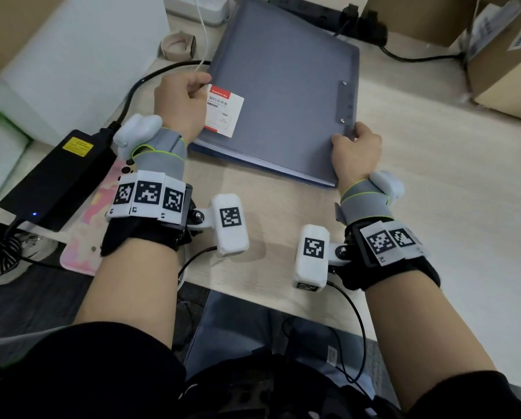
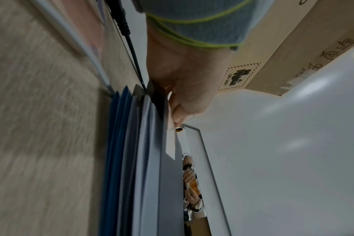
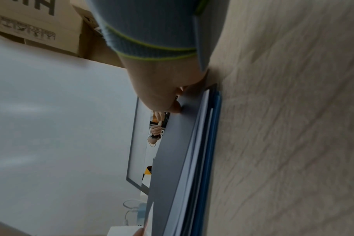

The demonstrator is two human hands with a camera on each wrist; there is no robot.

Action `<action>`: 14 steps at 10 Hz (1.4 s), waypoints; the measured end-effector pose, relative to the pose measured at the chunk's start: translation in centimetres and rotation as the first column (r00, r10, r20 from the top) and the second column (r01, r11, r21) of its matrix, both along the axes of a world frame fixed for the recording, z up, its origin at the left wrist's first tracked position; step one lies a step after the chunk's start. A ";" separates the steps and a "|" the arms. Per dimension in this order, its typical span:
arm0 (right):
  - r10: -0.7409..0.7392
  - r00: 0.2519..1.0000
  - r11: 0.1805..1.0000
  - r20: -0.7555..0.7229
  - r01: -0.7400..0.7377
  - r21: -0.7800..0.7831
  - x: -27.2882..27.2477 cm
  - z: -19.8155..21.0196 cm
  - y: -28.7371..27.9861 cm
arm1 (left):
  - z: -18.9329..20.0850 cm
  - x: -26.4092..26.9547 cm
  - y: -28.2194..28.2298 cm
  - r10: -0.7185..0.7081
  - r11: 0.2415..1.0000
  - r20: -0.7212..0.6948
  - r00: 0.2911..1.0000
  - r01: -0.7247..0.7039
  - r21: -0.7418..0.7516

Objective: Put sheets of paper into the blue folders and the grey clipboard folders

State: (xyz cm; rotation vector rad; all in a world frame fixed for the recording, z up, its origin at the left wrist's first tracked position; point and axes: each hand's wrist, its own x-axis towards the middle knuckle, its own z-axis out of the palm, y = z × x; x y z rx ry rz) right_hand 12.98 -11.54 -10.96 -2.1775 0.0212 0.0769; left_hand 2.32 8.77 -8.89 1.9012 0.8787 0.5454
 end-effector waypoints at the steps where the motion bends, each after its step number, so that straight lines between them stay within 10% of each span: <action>1: 0.022 0.999 1.000 -0.036 -0.022 -0.008 -0.2 0.4 0.1 | 0.1 0.2 -0.1 -0.023 1.000 -0.013 1.000 0.023 -0.006; 8: 0.090 0.984 0.996 -0.152 -0.088 0.021 0.0 1.1 -0.2 | 1.1 0.2 -1.7 0.198 0.964 -0.338 0.920 -0.120 0.237; 14: 0.210 0.971 0.954 -0.117 -0.177 0.240 0.5 1.9 -3.2 | 3.4 2.1 -7.0 0.135 0.920 -0.291 0.947 -0.010 0.391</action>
